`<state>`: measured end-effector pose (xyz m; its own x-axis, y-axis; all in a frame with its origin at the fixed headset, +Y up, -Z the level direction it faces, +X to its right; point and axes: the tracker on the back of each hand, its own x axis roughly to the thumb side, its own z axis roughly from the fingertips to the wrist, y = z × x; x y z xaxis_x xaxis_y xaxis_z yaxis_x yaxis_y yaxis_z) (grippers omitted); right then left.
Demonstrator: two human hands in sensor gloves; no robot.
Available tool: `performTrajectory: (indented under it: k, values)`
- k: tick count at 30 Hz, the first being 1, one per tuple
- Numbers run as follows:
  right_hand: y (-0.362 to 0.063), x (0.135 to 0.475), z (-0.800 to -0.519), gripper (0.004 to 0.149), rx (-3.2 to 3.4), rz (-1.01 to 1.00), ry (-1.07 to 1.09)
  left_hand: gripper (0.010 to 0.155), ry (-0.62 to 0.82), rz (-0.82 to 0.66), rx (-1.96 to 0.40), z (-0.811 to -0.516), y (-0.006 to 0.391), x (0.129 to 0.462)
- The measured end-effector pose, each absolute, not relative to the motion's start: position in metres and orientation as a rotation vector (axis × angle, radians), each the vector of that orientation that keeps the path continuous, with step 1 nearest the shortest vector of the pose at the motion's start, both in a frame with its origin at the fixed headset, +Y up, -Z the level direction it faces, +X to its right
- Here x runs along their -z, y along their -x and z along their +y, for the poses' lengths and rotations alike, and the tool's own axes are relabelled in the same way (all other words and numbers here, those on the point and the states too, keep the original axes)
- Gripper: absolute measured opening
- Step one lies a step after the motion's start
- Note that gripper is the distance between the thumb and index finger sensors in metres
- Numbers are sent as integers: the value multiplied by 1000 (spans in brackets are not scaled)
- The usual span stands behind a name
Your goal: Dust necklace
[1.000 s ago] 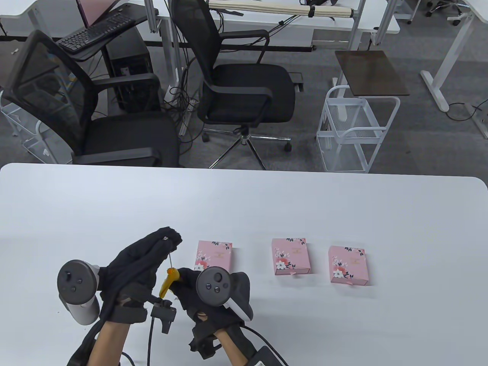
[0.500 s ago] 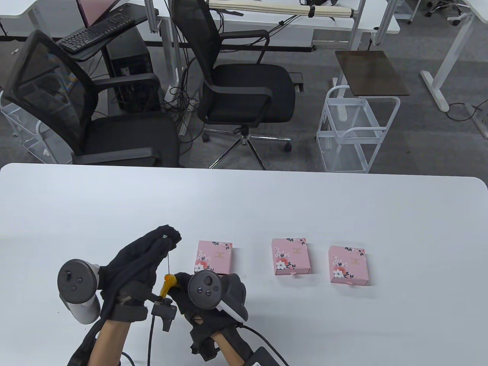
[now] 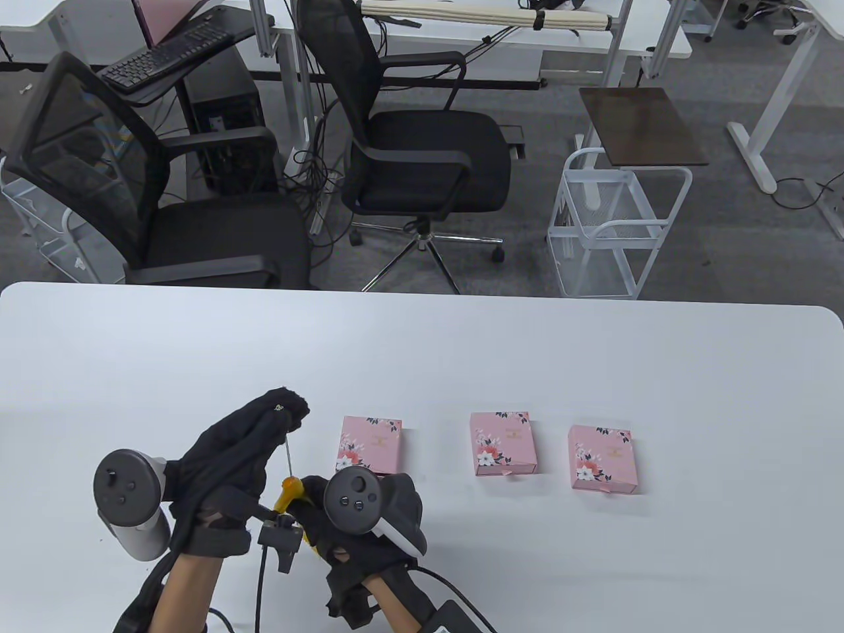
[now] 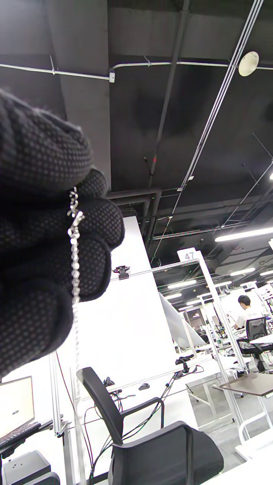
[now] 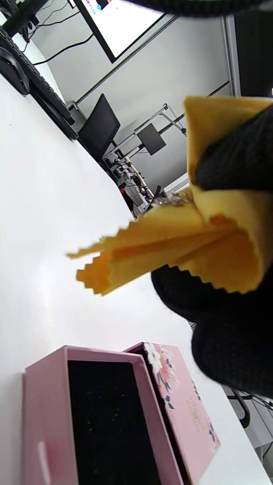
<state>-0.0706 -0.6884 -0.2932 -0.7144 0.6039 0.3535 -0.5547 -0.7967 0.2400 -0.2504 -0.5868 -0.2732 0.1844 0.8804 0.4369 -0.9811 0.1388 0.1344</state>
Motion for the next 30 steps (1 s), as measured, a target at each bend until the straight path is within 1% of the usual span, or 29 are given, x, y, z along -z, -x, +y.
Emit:
performTrajectory:
  k: [3, 5, 8, 10, 19, 26, 30]
  values:
    - [72, 294, -692, 38, -2474, 218, -555, 35, -443, -278, -1380, -585, 253, 272]
    - [73, 294, -693, 38, -2523, 304, -553, 35, -457, -268, -1371, -585, 255, 271]
    - [75, 293, -691, 38, -2546, 312, -563, 35, -516, -225, -1361, -584, 259, 268]
    - [76, 294, -690, 40, -2563, 378, -571, 35, -514, -227, -1359, -583, 260, 267]
    - [75, 294, -688, 41, -2570, 516, -557, 36, -503, -208, -1400, -581, 265, 265]
    - [77, 293, -684, 40, -2607, 524, -608, 35, -509, -174, -1405, -580, 273, 264]
    - [75, 294, -684, 41, -2598, 517, -601, 35, -503, -159, -1444, -581, 276, 264]
